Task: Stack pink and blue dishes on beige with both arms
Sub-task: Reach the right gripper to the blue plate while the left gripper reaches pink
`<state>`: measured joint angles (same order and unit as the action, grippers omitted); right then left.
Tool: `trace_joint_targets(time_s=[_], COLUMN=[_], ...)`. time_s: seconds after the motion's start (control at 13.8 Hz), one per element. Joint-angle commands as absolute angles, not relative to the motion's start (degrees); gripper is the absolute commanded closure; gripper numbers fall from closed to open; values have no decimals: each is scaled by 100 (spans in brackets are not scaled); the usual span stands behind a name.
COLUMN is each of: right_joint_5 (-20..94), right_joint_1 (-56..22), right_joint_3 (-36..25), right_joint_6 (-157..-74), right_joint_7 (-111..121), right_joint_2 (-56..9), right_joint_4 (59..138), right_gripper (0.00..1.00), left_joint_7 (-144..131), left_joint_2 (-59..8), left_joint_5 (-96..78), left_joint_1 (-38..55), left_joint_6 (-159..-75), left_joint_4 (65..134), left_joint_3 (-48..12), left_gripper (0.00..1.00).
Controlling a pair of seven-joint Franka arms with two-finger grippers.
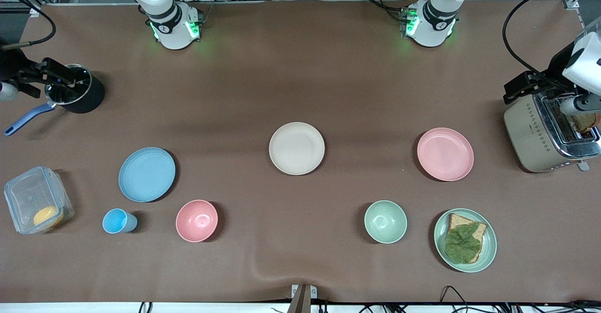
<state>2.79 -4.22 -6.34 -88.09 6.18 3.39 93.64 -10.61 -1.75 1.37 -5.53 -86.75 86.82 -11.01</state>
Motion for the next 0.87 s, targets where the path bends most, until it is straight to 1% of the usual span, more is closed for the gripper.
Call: trace_joint_targets(time_s=[0.0,0.22,0.36,0.51,0.65,0.79], right_joint_5=[343,334,334,334,334,334], right_joint_1=[-352,-352,-352,-343,-317,-264], right_joint_3=[-563,-562,-562,-562,-562,-571], right_joint_6=[-8745,-8745,-8736,-8745,-8841,-8877], right_joint_7=[536,536,536,536,536,527], right_joint_2=[246,246,246,237,28,-332], right_joint_4=[9220,9220,9220,9272,9334,9412], right_gripper=[0,0,0,0,0,0], left_joint_7=[-923,-932,-923,-923,-993,-993], left_joint_2=[-176,-307,-561,-904,-897,-870], left_joint_5=[88,97,114,333,509,519], left_joint_1=[-580,-598,-615,-729,-860,-1229], left_joint_6=[-8543,-8543,-8543,-8717,-9811,-11024], left_joint_4=[8587,8596,8692,9077,10014,10921], left_joint_3=[-1081,-994,-967,-976,-976,-1002], left_gripper=[0,0,0,0,0,0])
